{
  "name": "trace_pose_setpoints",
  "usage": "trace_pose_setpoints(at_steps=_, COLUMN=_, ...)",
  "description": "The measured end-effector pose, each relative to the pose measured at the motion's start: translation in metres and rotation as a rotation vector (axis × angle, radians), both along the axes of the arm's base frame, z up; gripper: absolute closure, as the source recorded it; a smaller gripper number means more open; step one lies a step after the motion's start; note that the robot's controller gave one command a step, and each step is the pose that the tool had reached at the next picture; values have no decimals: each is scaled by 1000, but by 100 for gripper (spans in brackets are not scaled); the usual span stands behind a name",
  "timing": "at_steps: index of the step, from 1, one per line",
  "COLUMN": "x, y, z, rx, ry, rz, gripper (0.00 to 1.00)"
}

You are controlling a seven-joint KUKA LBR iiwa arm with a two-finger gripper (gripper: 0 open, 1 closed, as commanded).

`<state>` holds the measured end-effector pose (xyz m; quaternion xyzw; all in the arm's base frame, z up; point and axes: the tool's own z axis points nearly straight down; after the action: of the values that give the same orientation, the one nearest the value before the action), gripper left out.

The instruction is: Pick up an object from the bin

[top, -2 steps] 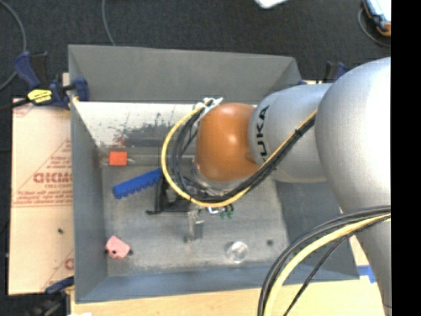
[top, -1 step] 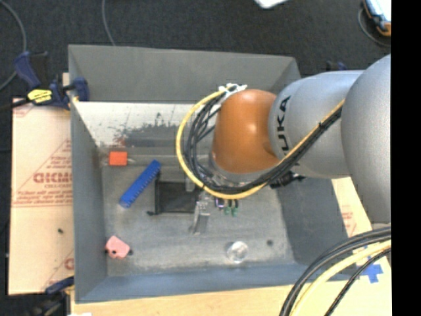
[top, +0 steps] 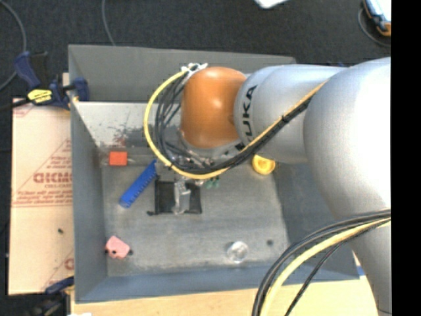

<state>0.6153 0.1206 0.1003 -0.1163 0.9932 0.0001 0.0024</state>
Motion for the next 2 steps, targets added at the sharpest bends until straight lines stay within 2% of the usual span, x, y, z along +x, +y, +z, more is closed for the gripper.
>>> trace_pose_setpoints(at_steps=1, x=-24, y=-25, z=-30, rx=5, ry=-6, rz=-364, gripper=0)
trace_pose_setpoints(at_steps=2, x=-21, y=-28, z=-29, rx=3, ry=-8, rz=-167, gripper=100)
